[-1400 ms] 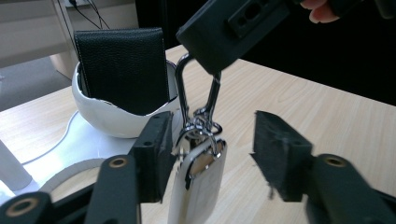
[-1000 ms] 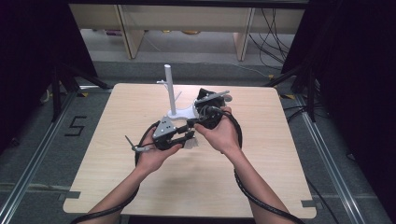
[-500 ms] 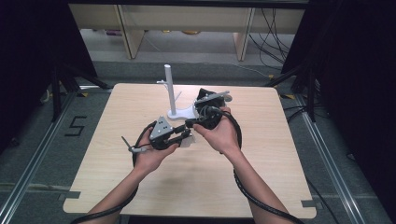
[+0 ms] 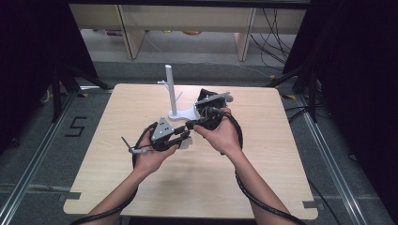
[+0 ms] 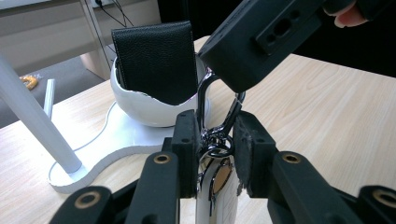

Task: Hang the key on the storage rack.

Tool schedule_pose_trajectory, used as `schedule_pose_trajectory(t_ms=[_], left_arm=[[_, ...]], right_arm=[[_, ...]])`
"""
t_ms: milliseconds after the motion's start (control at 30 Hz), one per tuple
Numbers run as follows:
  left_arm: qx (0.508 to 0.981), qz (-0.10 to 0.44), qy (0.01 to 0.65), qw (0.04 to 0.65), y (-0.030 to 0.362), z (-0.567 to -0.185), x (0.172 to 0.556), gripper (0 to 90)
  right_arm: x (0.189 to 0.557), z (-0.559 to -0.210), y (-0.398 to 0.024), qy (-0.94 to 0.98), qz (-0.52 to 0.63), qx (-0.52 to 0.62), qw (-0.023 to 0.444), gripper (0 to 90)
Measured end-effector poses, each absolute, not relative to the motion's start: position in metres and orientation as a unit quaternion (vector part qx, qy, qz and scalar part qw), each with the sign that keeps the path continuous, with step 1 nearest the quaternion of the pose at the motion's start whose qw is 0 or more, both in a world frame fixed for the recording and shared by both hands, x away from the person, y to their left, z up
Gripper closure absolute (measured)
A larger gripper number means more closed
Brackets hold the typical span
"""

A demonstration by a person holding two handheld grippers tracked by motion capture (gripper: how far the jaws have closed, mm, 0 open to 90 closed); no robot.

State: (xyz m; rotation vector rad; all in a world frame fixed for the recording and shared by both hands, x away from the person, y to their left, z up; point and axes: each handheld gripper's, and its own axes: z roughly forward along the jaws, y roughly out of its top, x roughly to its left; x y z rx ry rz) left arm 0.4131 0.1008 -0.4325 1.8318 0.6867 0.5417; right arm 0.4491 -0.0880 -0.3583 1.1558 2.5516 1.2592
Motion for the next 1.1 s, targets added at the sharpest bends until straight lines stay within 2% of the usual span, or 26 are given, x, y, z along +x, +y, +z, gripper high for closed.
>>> schedule_pose_trajectory(t_ms=[200,500,800,900,933,1100], left_arm=[[0.761,0.226,0.298,0.531,0.105,-0.431,0.415,71.1],[0.745,0.239,0.325,0.53,0.128,-0.437,0.422,71.0],[0.732,0.265,0.359,0.514,0.162,-0.439,0.435,71.0],[0.726,0.275,0.362,0.516,0.171,-0.435,0.438,71.0],[0.725,0.278,0.362,0.516,0.173,-0.433,0.439,71.0],[0.72,0.289,0.364,0.516,0.182,-0.424,0.445,71.0]], right_arm=[[0.449,-0.357,-0.09,0.816,0.43,0.385,0.038,69.6],[0.435,-0.349,-0.125,0.78,0.48,0.393,0.079,63.4],[0.409,-0.386,-0.196,0.754,0.484,0.423,0.132,54.0],[0.402,-0.403,-0.212,0.746,0.471,0.455,0.119,52.7],[0.402,-0.41,-0.22,0.751,0.466,0.448,0.134,52.4],[0.392,-0.43,-0.236,0.738,0.462,0.476,0.127,51.9]])
